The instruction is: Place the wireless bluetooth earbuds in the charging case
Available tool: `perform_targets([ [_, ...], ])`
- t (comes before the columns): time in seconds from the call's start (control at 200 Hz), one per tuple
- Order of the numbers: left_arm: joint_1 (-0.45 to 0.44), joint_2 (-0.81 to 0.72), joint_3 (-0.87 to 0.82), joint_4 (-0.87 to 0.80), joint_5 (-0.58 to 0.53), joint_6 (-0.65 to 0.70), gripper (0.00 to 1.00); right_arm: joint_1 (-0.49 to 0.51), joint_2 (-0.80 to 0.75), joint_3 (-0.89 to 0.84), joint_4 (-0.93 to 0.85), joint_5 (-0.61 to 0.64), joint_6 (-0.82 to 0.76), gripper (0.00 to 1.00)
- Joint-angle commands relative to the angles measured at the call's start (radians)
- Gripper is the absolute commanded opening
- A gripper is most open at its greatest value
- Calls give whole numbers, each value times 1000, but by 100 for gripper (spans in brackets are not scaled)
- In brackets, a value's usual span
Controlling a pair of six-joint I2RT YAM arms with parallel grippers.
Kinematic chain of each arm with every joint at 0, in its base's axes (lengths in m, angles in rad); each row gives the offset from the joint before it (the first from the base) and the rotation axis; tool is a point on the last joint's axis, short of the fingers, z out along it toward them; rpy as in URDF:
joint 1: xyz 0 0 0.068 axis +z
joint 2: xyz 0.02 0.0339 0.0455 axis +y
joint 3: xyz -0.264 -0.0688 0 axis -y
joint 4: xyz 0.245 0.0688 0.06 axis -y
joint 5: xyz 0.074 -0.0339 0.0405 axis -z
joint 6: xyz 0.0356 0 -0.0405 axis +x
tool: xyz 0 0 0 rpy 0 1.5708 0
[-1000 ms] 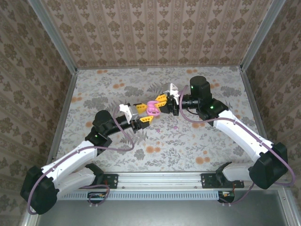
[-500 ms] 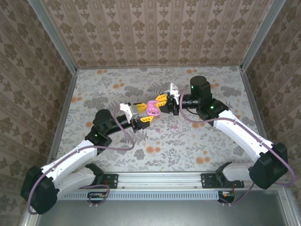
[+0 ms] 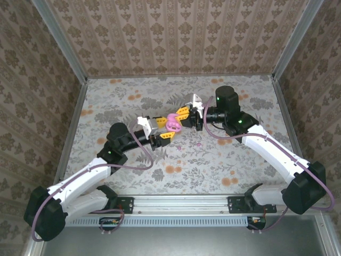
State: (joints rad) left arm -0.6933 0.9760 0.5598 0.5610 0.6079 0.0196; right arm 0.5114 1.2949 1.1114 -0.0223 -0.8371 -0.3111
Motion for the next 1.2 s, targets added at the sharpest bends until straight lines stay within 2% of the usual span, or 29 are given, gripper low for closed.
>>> perform_targets([
  [0.0,-2,11,38,-20,16,11,47,7,-24,1,28,-10,7,15],
  [0.085,0,19,41,-27,16,10,47,7,-26,0,31,-8,7,15],
  [0.16,-1,26,43,-27,18,4,52,8,-29,0,35,-8,9,14],
  [0.315,-2,31,48,-29,20,2,54,9,-35,-7,45,-4,10,13],
  [0.415,-1,32,49,-27,21,3,53,10,-36,-8,44,-6,9,14],
  [0.495,-1,33,49,-21,24,1,48,9,-32,-4,30,-7,5,14],
  [0.565,-2,33,46,-10,23,-6,56,10,-29,-2,24,-5,-2,14],
  [0.72,-1,32,46,9,23,-21,59,15,-31,-2,13,10,-18,15],
  [0.875,-1,32,49,7,19,-21,59,32,-31,4,-27,44,-62,15],
  [0.945,-1,35,52,-3,25,-17,54,36,-28,10,-41,45,-72,15],
  [1.195,0,30,52,-12,22,-15,54,38,-31,4,-23,51,-66,15],
])
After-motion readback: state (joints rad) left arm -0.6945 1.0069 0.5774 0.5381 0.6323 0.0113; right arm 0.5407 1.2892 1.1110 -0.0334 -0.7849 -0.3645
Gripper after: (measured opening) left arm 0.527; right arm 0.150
